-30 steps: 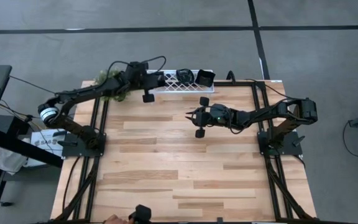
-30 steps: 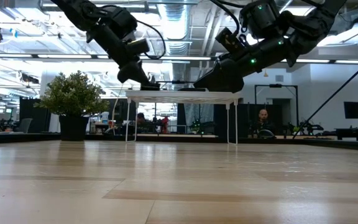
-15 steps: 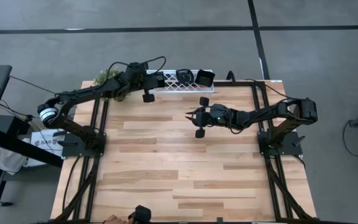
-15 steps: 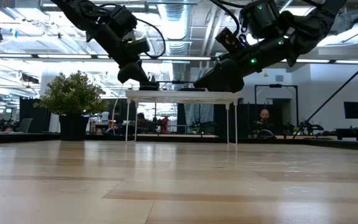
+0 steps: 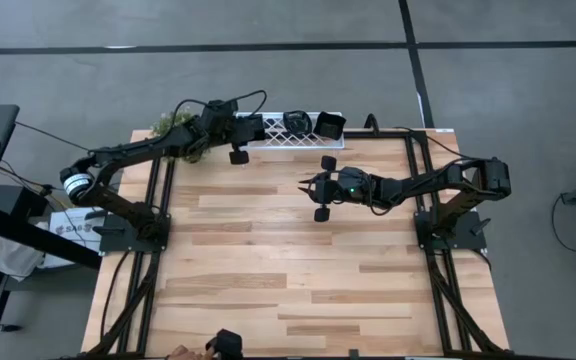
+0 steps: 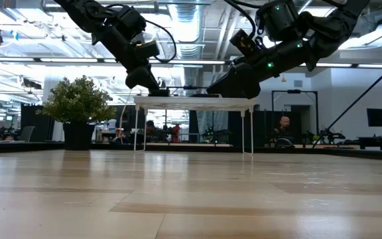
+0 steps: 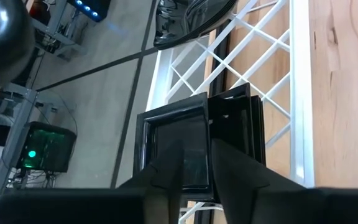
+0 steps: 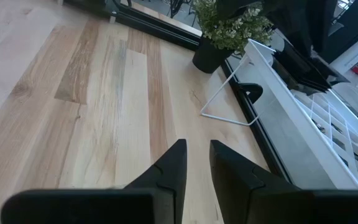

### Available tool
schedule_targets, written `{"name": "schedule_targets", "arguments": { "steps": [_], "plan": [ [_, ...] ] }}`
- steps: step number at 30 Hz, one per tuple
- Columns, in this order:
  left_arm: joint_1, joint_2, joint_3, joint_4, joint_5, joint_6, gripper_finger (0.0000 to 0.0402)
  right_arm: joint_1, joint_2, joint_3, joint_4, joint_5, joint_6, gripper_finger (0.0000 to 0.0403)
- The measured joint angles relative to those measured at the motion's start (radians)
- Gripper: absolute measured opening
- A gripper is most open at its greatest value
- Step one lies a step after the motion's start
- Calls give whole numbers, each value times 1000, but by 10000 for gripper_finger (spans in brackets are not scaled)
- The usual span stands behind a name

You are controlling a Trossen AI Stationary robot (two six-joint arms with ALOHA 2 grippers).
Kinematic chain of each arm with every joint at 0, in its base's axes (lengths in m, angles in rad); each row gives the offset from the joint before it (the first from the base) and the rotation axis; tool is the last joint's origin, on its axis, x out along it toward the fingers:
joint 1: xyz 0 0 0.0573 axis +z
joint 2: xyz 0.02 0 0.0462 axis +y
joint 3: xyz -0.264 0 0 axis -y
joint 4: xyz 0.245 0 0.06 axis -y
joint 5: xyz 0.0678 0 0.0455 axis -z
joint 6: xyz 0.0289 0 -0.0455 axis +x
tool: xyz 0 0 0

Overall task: Pick & Place Mini shaped plates
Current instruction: Stack the black square plate on top of the black square plate on the shelf

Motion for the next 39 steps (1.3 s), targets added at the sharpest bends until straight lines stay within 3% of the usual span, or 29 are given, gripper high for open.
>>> {"name": "schedule_targets", "arguments": {
  "steps": [7,13,19,25,27,31,39],
  "plan": [
    [0,0,0,7,0,-11,122,0,0,0,0,0,0,65],
    [0,-1,0,7,0,-10,122,0,0,0,0,0,0,65],
    [0,-18,0,9,0,-11,90,0,0,0,0,0,0,65],
    [0,-44,0,7,1,-14,16,0,0,0,0,0,0,65],
    [0,-64,0,7,7,-16,7,0,0,0,0,0,0,65],
    [7,-130,0,0,75,-37,10,0,0,0,-5,0,0,65],
    [75,-191,1,-43,337,-103,10,0,0,0,-26,0,0,65]
  ]
}}
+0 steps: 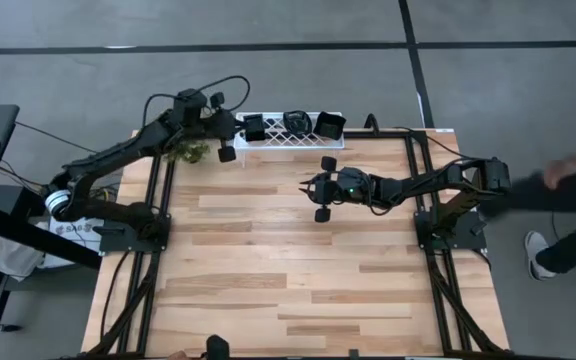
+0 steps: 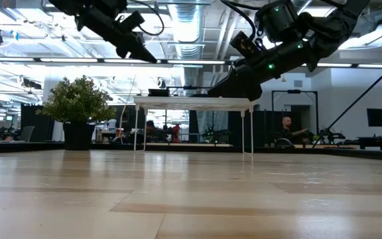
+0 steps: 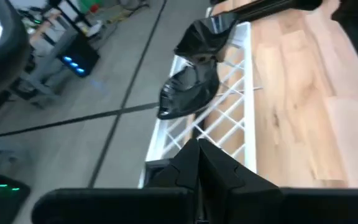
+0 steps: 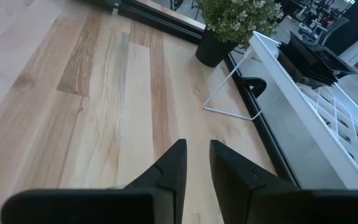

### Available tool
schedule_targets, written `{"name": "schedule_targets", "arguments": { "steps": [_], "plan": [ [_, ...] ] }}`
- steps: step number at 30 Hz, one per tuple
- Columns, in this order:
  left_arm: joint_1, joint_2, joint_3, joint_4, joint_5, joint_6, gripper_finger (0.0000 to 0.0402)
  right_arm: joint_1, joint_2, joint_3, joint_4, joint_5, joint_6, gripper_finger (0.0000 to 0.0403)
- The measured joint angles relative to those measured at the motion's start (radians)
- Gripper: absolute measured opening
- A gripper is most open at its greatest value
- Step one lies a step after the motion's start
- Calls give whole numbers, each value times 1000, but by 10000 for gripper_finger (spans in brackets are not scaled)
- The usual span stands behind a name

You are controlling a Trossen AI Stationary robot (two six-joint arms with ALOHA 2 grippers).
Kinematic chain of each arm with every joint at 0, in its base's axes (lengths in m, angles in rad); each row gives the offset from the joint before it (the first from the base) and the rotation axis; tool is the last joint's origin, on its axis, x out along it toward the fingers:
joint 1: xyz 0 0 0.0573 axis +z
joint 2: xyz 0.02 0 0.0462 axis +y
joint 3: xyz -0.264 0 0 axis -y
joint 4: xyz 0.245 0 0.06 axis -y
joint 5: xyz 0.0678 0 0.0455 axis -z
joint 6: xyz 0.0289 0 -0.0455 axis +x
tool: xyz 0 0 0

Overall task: Pick & Place Mini shaped plates
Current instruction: Stack the black square plate on top of the black square plate on the shelf

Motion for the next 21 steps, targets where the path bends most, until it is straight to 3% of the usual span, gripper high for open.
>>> {"name": "schedule_targets", "arguments": {
  "steps": [8,15,21],
  "plan": [
    [39,103,0,-5,74,25,11,-5,0,0,-1,0,0,65],
    [108,98,0,-6,137,32,11,-31,0,0,-7,13,-23,65],
    [155,98,0,-6,134,-18,11,-65,-1,0,82,147,-87,65]
  ]
}}
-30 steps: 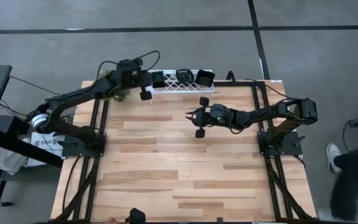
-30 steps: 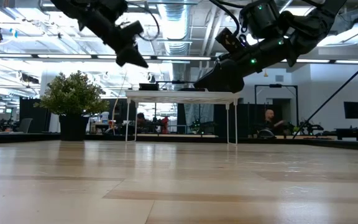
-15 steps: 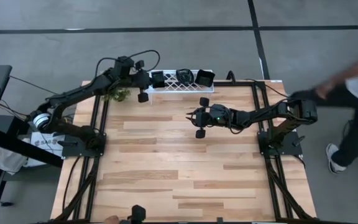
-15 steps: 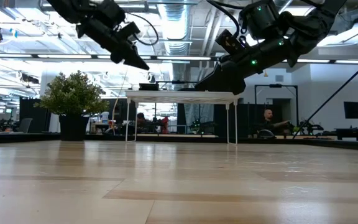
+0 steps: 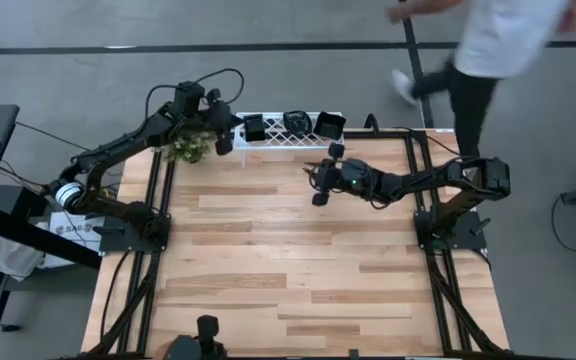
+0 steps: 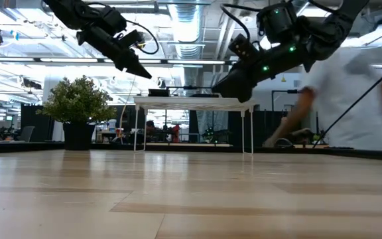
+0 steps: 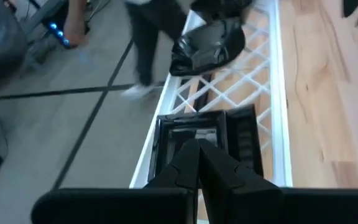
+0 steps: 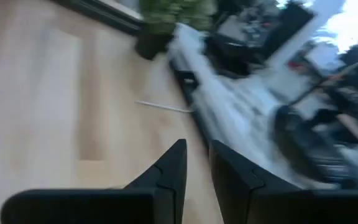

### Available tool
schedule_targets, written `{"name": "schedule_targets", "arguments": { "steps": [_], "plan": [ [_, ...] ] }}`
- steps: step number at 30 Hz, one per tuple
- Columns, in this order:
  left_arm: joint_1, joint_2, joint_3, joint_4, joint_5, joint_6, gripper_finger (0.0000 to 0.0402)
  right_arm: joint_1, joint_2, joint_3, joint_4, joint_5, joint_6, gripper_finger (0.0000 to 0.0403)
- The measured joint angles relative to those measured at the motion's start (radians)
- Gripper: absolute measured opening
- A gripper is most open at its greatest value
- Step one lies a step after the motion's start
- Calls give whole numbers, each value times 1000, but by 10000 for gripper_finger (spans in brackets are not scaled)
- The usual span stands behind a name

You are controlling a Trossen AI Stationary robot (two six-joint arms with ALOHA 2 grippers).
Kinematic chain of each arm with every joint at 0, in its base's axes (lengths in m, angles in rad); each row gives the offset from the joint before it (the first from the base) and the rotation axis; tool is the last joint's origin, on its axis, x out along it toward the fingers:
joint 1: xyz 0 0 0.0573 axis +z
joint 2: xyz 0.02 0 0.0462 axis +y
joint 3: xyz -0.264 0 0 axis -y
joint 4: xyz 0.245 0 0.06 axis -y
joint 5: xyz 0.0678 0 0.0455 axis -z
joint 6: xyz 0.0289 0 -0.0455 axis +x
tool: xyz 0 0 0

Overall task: Pick & Place Mini shaped plates
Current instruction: Stack the black square plate on top of the black square plate on the shelf

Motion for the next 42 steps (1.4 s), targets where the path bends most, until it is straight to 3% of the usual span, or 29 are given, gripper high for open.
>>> {"name": "schedule_targets", "arguments": {
  "steps": [15,22,35,42],
  "plan": [
    [101,0,0,25,-14,-447,11,-44,0,0,117,12,-153,65],
    [84,49,0,73,-11,-514,22,-51,0,0,126,12,-186,65],
    [91,96,-1,89,4,-626,110,-46,0,0,95,12,-185,65],
    [80,96,-1,97,-3,-672,129,-26,0,0,101,12,-185,65]
  ]
}}
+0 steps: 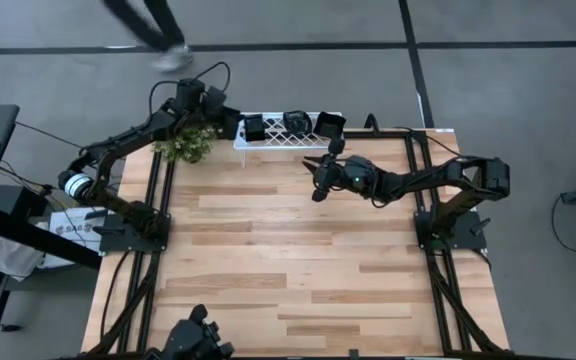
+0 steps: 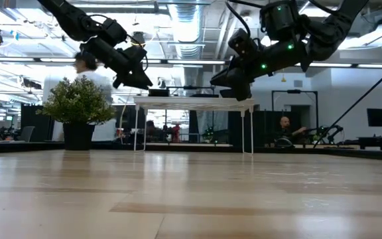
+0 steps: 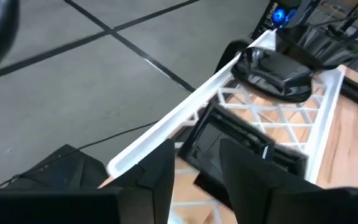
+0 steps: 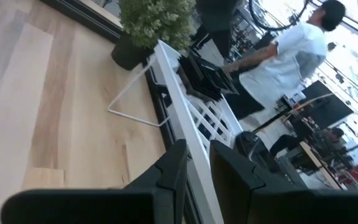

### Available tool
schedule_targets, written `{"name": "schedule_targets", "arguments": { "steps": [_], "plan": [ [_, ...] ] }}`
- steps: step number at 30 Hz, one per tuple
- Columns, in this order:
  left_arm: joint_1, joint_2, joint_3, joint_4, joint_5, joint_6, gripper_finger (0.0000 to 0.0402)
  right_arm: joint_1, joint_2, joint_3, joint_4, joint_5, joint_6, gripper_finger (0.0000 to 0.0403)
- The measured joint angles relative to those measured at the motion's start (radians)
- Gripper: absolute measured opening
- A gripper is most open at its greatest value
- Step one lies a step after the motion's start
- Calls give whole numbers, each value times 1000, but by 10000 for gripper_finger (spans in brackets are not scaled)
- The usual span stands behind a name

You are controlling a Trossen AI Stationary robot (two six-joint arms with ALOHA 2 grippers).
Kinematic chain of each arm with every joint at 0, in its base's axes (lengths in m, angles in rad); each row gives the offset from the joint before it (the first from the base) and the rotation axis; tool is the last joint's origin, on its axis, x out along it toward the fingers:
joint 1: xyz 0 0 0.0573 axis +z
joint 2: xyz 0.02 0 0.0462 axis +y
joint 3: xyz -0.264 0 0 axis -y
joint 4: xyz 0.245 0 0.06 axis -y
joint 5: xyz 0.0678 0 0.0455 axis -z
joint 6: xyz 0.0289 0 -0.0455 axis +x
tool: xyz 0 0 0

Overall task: Pick & Place Mini shaped plates
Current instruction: Stack the black square plate on top of the black square plate on the shelf

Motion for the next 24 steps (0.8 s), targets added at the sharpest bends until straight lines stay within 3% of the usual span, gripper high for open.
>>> {"name": "schedule_targets", "arguments": {
  "steps": [19,24],
  "plan": [
    [-34,51,0,56,-139,-6,124,0,0,0,6,0,1,65],
    [-33,51,0,56,-124,-7,125,0,0,0,6,0,2,65]
  ]
}}
